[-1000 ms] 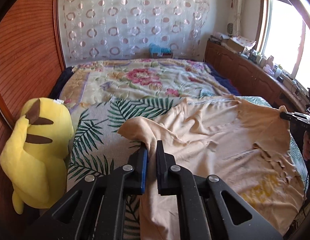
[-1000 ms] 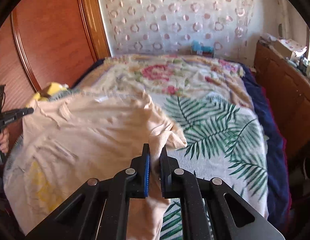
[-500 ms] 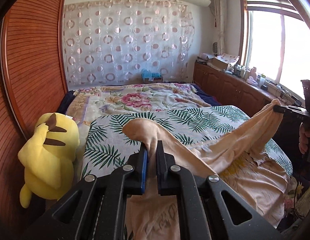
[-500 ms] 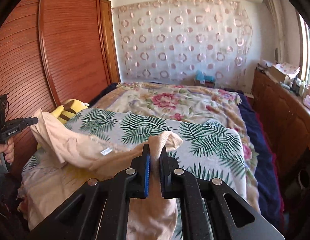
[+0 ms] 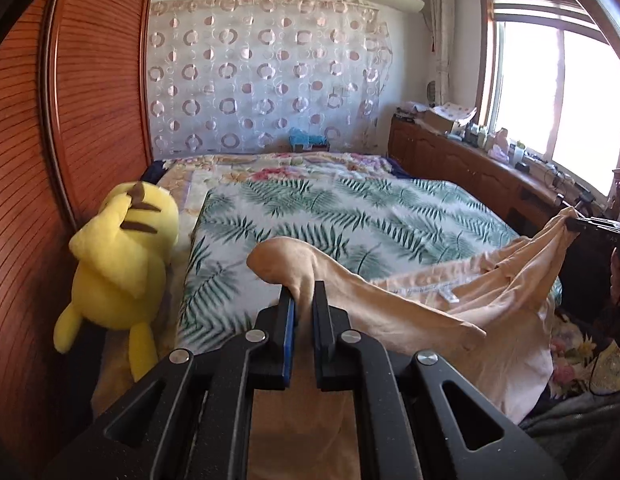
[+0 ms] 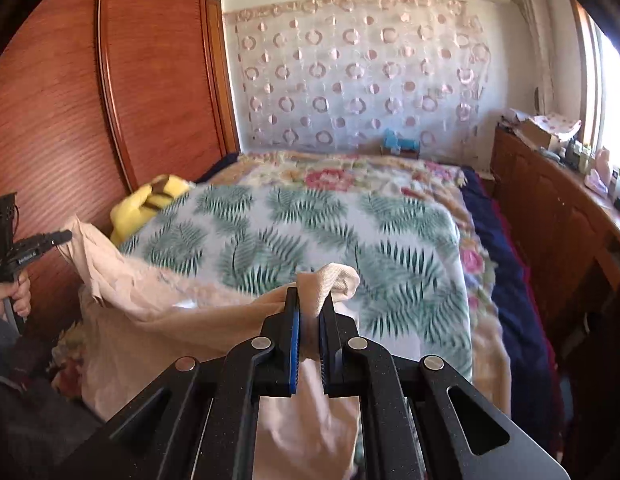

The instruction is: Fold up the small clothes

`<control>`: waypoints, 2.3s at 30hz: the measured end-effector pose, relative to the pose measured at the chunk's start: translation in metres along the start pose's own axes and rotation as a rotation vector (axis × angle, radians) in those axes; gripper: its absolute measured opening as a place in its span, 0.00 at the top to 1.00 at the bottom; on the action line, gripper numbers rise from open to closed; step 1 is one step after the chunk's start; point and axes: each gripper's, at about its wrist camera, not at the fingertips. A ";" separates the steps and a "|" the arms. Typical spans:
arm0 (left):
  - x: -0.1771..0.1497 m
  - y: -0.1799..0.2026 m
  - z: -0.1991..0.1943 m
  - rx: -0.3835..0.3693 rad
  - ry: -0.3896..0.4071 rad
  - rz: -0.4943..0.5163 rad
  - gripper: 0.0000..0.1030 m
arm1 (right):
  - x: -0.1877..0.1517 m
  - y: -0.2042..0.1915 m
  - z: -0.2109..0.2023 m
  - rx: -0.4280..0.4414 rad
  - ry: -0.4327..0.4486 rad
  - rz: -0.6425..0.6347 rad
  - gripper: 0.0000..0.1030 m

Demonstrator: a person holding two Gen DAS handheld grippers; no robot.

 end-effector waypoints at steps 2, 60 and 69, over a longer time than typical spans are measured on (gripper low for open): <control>-0.011 -0.001 0.000 -0.003 -0.033 -0.014 0.92 | -0.008 0.000 -0.003 -0.007 -0.033 0.007 0.92; -0.049 -0.032 0.121 -0.013 -0.302 -0.035 0.55 | -0.016 0.037 0.145 -0.026 -0.271 0.070 0.53; -0.049 -0.023 0.123 -0.059 -0.313 -0.015 0.78 | -0.021 0.022 0.151 -0.011 -0.275 0.032 0.53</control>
Point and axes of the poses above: each gripper's, at about its wrist camera, not at the fingertips, and z roughly the way its jaws point, y to its right, x to its top, and after that the axes turned 14 degrees about y, right-handed
